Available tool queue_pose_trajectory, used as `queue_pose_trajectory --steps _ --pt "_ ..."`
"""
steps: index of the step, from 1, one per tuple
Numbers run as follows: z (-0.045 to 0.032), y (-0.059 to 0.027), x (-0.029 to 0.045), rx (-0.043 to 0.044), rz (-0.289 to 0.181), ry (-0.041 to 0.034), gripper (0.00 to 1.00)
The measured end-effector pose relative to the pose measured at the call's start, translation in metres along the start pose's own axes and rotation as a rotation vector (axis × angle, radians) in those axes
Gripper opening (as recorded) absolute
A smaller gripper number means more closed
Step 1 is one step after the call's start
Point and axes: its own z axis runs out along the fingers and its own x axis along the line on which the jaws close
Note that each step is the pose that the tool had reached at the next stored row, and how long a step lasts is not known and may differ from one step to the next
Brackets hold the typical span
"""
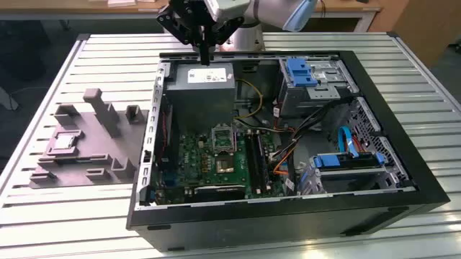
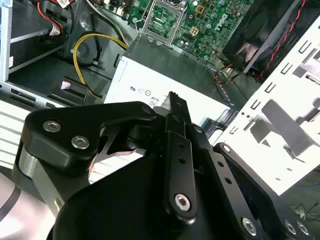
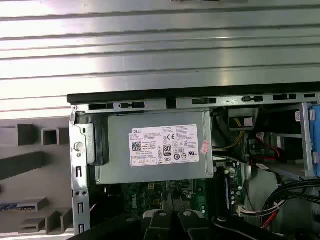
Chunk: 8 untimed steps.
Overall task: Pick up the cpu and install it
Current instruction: 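Reach for the cpu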
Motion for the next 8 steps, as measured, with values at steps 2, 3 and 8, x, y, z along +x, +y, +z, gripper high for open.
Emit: queue_pose_trajectory --steps 2,3,8 --pt "0.0 0.0 0.0 0.0 0.0 0.0 0.11" --pt "0.0 0.0 0.0 0.0 0.0 0.0 0.11" --pt "0.0 0.0 0.0005 0.0001 0.0 0.0 0.11"
